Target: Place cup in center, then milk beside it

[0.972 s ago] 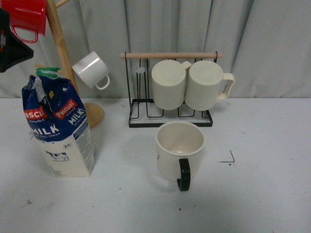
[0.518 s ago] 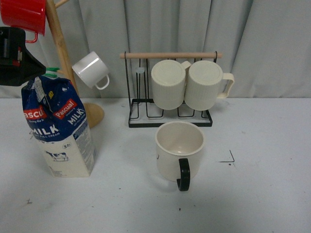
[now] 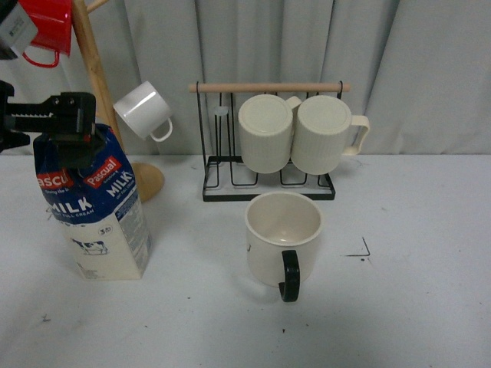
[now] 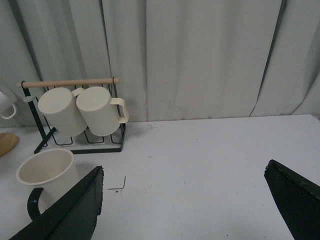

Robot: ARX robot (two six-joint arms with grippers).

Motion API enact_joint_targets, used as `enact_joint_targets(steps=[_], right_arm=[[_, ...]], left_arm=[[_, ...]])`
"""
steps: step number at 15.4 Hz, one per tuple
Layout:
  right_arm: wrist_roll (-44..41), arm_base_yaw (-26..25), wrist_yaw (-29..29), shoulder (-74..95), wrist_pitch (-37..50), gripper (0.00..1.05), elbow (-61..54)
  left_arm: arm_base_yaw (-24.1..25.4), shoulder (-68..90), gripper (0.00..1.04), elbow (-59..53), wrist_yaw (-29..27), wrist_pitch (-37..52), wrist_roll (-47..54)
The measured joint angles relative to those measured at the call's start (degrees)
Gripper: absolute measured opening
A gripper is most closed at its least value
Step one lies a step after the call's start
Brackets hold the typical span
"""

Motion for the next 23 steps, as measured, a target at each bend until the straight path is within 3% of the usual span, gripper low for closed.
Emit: enact_joint_targets(steps=[1, 9, 10, 11, 15, 23], right_arm=[[0.00, 0.00, 0.00, 0.00, 0.00, 0.98, 0.00], [0.00, 0.00, 0.00, 0.00, 0.00, 0.98, 0.02], [0.00, 0.00, 0.00, 0.00, 0.00, 0.98, 0.00], [0.02, 0.00, 0.00, 0.00, 0.00, 0.98, 0.02], [0.00, 0.00, 0.00, 0.00, 0.00, 0.98, 0.00], [0.00, 0.00, 0.00, 0.00, 0.00, 0.98, 0.02]], left_arm=[[-0.20, 1.05, 0.98, -0.07, -0.90, 1.31, -0.22], [-1.40, 2.49, 0.14, 0.28, -4.46, 3.89, -7.15], [-3.67, 1.44, 0.04, 0.44, -6.29, 2.73, -8.76], [-7.02, -0.26, 0.04, 0.46, -9.01, -0.02, -9.16], [-14.25, -0.50, 0.04, 1.51, -10.93, 1.05, -12.39], [-17.09, 0.63, 0.04, 1.84, -16.20, 2.40, -13.64]])
